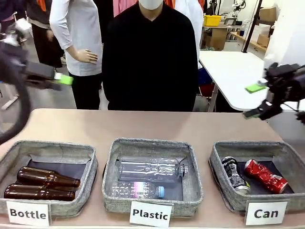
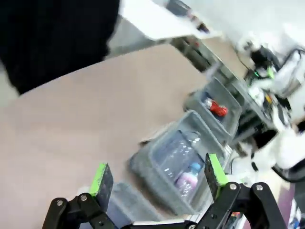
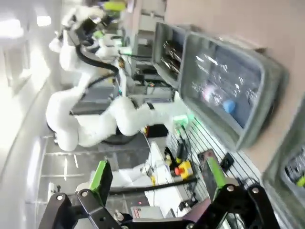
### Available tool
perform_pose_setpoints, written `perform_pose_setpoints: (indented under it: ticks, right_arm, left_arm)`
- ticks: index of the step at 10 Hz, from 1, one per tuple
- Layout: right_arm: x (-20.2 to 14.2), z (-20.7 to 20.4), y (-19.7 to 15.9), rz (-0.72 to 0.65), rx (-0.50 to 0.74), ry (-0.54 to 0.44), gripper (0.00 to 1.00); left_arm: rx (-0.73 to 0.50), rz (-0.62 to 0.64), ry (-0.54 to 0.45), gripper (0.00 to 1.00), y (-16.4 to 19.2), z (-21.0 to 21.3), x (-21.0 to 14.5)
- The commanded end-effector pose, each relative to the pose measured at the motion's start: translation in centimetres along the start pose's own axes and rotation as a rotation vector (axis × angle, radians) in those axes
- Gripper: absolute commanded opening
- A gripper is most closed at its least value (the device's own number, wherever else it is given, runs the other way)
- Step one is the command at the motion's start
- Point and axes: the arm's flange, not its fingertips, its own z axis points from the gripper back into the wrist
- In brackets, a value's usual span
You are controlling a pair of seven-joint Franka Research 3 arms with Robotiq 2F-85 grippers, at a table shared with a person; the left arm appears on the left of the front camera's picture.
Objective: Sort the can waste into the basket.
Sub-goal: Pick up the can waste from the table and place it in the right Fabric basket.
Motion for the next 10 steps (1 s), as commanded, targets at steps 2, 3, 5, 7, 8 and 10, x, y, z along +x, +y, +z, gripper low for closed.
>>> perform_pose_setpoints:
  ticks: [2, 3, 5, 7, 8, 10]
  right_arm:
    - [3.7, -2.5, -1.3, -0.104, 0.008, -0.237, 1.00]
    - [5.0, -2.2, -2.0, -0.122, -0.080, -0.416, 1.00]
    - [4.1, -1.4, -2.5, -0.082, -0.024, -0.255, 1.00]
    - [4.1, -1.4, -2.5, -0.082, -0.024, -0.255, 1.00]
    - [4.1, -1.4, -2.5, -0.082, -0.024, -0.255, 1.00]
    - [4.1, -1.4, -2.5, -0.082, -0.024, -0.255, 1.00]
  left_arm:
    - [-0.078, 0.297, -0.054, 1.00, 6.2, 4.7, -2.6]
    - [-0.236, 0.375, -0.058, 1.00, 8.8, 6.2, -4.5]
    - [-0.080, 0.298, -0.054, 1.00, 7.7, 5.7, -4.6]
    - [-0.080, 0.298, -0.054, 1.00, 7.7, 5.7, -4.6]
    - [-0.080, 0.298, -0.054, 1.00, 7.7, 5.7, -4.6]
    - [-0.080, 0.298, -0.054, 1.00, 7.7, 5.7, -4.6]
